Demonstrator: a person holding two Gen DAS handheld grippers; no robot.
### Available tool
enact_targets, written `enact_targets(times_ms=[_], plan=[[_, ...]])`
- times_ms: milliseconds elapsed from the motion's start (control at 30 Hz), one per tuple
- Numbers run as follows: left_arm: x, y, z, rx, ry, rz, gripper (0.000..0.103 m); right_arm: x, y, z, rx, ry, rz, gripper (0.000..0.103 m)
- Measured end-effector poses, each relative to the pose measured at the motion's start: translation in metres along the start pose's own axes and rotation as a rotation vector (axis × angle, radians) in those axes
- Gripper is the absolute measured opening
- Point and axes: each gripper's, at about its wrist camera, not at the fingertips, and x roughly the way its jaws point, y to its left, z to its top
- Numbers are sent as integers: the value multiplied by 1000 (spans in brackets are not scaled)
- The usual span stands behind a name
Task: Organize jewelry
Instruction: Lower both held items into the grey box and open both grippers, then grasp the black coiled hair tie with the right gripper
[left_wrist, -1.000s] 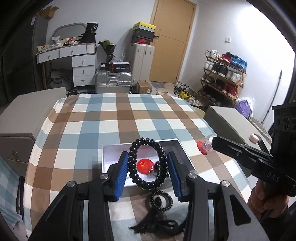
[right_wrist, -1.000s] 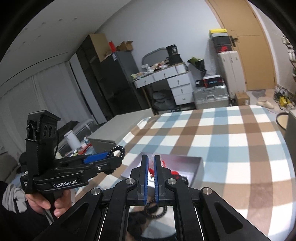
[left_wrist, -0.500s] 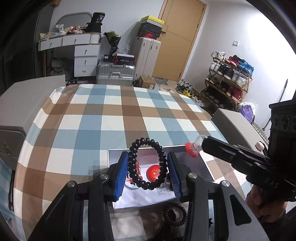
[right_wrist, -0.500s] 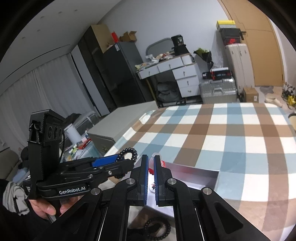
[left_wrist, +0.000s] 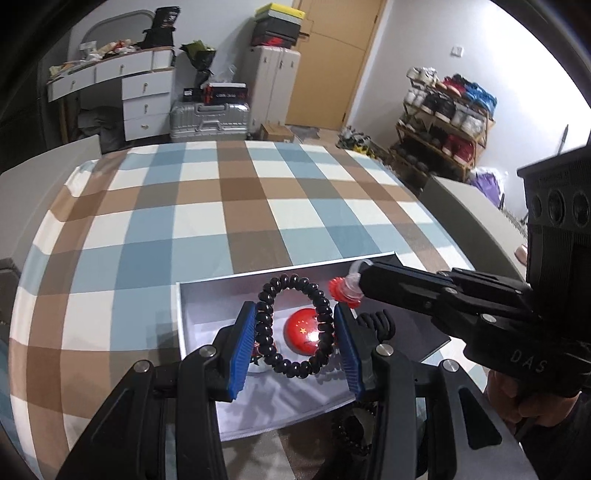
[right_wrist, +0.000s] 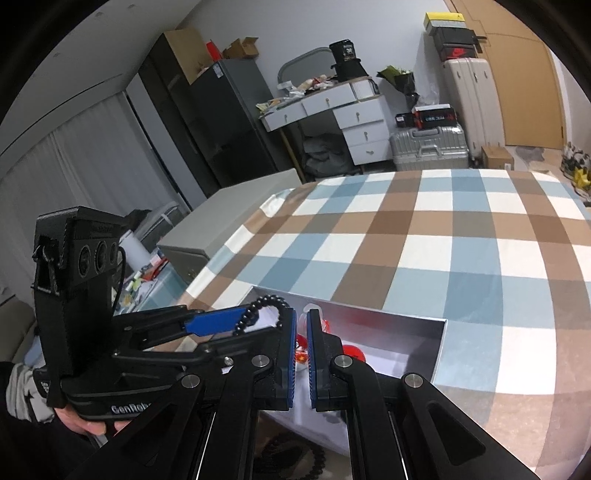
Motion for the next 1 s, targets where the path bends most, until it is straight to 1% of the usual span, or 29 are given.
enact_targets(times_ms=[67,100,133,167,233,267,300,367,433,467,500,633,700,767,867,933,1000], plan=[[3,-1,1,0,18,5,39,5,-3,0,11,16,-7,5],[4,-1,1,0,23,14,42,6,-5,0,18,21,-10,8],[5,-2,1,6,28,26,47,6,-7,-1,30,23,-17,8],[5,-2,1,10,28,31,49,6,-10,-1,46,24,-15,10],[1,-2,-1,9,20,31,61,3,-11,-1,57,14,-3,18],[-2,-2,-1,5,14,27,64,-3,-11,-1,58,-4,-9,28],[-5,-2,-1,3,7,21,67,-7,-11,-2,57,-16,-9,33],[-11,-3,-2,7,-8,28,68,-14,-9,-2,52,-34,-4,33],[-17,-4,-2,12,-21,51,68,-22,-6,-3,47,-51,-19,38],[-18,-3,-2,10,-28,57,68,-27,-5,-3,46,-60,-25,44],[-22,-4,-2,7,-36,62,68,-32,-4,-4,47,-70,-31,48],[-30,-6,-3,3,-52,87,68,-49,1,-6,44,-94,-46,52],[-36,-7,-4,1,-66,95,69,-57,4,-8,38,-106,-52,58],[-41,-10,-4,3,-77,106,69,-63,6,-10,35,-114,-53,62],[-46,-14,-6,10,-89,117,72,-75,11,-13,33,-132,-59,68],[-51,-17,-7,14,-106,126,77,-81,13,-15,30,-142,-60,70],[-55,-19,-8,19,-116,133,78,-88,16,-17,25,-156,-62,75]])
